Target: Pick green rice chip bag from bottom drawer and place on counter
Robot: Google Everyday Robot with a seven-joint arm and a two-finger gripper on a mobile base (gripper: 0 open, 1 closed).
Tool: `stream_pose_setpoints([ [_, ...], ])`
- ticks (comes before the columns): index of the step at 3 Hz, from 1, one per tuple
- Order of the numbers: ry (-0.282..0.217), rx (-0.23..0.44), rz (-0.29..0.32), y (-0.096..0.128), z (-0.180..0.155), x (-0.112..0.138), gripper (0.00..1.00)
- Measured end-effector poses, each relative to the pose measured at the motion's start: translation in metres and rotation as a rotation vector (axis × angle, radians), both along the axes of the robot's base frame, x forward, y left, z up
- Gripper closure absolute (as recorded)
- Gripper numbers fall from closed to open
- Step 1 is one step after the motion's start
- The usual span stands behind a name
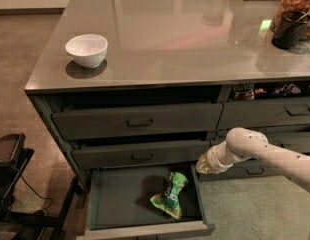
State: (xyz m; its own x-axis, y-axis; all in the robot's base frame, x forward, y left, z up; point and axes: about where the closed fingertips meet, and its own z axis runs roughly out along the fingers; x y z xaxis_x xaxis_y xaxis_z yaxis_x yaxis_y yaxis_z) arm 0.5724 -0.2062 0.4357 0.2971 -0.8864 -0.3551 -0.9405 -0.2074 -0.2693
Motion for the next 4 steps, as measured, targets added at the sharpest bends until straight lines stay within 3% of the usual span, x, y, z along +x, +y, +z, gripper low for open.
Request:
stream_pose_setpoints([
  [1, -0.001, -0.001, 0.001, 0.000, 0.000, 0.000, 1.00],
  [2, -0.008, -0.021, 0.042, 0.001, -0.014, -0.002, 1.00],
  [4, 0.027, 0.093, 0.201, 0.018, -0.065, 0.001, 1.00],
])
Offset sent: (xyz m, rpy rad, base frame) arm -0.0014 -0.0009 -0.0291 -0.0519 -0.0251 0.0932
